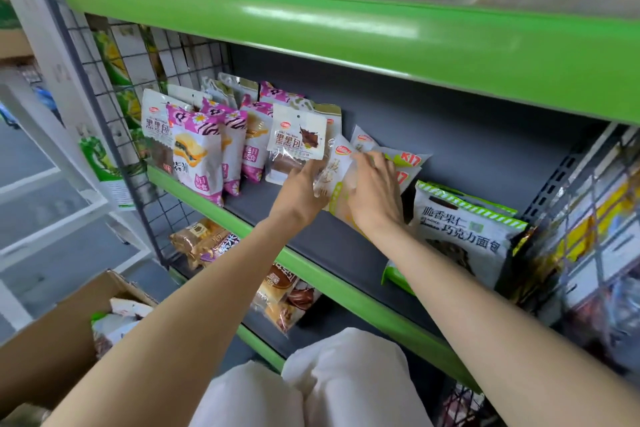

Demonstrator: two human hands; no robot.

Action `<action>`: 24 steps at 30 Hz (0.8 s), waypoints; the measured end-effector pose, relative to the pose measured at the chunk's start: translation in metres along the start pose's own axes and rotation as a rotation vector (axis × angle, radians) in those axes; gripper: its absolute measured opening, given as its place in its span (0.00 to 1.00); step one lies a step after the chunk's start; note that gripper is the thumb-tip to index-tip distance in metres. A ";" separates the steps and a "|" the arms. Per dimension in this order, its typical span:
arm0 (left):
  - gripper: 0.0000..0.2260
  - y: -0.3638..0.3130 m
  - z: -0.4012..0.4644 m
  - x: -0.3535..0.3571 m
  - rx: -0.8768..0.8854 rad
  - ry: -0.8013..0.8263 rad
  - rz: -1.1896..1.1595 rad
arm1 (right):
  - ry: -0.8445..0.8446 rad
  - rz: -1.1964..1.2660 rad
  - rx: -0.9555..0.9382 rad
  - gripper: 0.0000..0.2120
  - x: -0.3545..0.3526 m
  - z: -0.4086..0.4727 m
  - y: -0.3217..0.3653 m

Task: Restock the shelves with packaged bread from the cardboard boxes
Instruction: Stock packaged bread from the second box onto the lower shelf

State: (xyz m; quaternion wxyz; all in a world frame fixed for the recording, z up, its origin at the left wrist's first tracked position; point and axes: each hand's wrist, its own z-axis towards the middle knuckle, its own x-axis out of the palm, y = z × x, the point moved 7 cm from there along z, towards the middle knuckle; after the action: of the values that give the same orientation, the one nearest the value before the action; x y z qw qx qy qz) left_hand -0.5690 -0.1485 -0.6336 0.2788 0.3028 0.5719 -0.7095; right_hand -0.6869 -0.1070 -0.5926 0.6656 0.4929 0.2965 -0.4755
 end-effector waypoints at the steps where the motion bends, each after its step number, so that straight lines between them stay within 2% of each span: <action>1: 0.22 0.005 -0.004 -0.008 -0.014 -0.024 -0.011 | 0.040 0.043 -0.014 0.26 0.002 -0.002 0.009; 5: 0.13 0.038 -0.027 -0.051 -0.124 -0.118 -0.051 | 0.233 0.185 -0.062 0.21 0.024 -0.010 0.054; 9: 0.05 0.099 -0.062 -0.104 -0.291 -0.208 -0.033 | 0.366 0.274 -0.182 0.16 0.064 -0.025 0.114; 14: 0.07 0.203 -0.132 -0.154 -0.548 -0.329 0.011 | 0.565 0.330 -0.291 0.12 0.142 -0.066 0.197; 18: 0.11 0.300 -0.199 -0.162 -0.782 -0.287 0.072 | 0.749 0.329 -0.368 0.10 0.224 -0.111 0.250; 24: 0.08 0.441 -0.259 -0.138 -1.011 -0.138 0.126 | 0.967 0.124 -0.477 0.22 0.370 -0.153 0.292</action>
State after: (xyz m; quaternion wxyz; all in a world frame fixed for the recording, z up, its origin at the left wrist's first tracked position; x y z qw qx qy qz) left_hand -0.1218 0.0285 -0.8559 0.4699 0.1166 0.8043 -0.3445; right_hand -0.2675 -0.0719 -0.8548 0.5735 0.5074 0.6389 -0.0738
